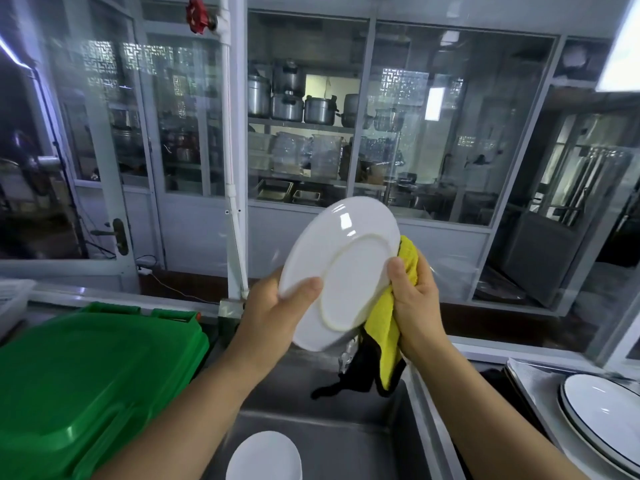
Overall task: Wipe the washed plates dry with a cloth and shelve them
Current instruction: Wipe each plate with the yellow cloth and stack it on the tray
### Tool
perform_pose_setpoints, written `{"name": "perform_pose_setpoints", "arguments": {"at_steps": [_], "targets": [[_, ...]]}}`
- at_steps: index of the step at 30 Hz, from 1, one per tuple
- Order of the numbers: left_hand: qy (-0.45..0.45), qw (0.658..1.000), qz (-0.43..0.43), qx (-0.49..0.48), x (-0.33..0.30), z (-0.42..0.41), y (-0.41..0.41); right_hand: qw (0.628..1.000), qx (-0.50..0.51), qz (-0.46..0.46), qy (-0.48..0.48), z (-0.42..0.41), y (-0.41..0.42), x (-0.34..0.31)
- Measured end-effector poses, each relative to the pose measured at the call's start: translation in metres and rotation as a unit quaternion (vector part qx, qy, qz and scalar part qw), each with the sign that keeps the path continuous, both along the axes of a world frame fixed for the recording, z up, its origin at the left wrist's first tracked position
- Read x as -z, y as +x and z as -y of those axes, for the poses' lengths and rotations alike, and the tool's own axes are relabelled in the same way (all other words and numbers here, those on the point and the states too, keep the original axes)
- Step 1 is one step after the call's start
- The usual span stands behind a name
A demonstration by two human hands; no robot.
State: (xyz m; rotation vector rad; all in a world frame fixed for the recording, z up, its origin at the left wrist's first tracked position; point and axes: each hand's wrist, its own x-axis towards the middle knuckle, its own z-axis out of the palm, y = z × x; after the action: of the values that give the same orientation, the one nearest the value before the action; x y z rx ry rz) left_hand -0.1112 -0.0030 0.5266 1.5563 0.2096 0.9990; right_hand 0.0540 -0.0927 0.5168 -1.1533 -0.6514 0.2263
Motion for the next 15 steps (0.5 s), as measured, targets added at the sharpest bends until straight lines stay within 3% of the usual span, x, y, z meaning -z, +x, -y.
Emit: {"name": "perform_pose_setpoints", "arguments": {"at_steps": [4, 9, 12, 15], "targets": [[-0.062, 0.991, -0.088, 0.081, -0.007, -0.028, 0.000, 0.993, 0.013, 0.108, -0.044, 0.012, 0.007, -0.003], [0.002, 0.989, -0.136, 0.059, -0.014, -0.031, 0.003, 0.950, 0.089, 0.277, -0.111, 0.011, 0.012, 0.003], [0.047, 0.986, -0.152, 0.040, -0.010, -0.026, 0.007, 0.878, 0.144, 0.436, -0.132, 0.009, 0.008, -0.007], [0.079, 0.984, -0.158, 0.034, -0.008, -0.016, 0.014, 0.770, 0.180, 0.598, -0.131, -0.002, -0.004, -0.025]]}}
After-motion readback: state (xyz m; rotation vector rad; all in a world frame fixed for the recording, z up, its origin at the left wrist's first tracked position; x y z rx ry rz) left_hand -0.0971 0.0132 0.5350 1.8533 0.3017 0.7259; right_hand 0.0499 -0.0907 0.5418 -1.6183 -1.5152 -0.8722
